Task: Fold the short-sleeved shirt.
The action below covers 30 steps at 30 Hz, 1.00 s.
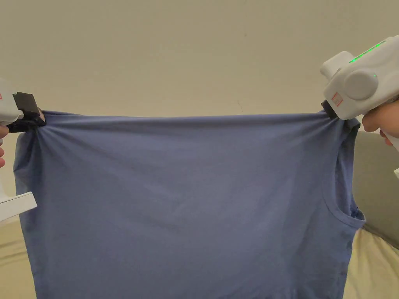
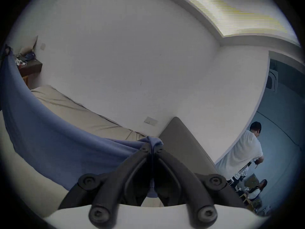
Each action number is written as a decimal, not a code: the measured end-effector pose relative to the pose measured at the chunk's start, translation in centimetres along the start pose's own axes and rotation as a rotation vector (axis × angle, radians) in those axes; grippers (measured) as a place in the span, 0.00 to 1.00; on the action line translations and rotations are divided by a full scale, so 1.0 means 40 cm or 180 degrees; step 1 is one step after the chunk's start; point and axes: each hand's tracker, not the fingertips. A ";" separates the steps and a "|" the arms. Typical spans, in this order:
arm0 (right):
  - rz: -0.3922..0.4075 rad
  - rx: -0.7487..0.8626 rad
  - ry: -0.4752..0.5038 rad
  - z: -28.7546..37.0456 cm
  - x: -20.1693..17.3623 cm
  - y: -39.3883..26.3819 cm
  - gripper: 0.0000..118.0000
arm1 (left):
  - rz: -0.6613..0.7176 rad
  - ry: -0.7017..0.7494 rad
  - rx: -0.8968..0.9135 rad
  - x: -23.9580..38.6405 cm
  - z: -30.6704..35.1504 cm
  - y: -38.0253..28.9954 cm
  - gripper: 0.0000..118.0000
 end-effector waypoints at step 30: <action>0.0221 -0.1277 0.0983 -0.412 -0.547 -0.650 0.03 | 0.0145 0.0393 -0.1941 -0.218 -0.395 -0.809 0.00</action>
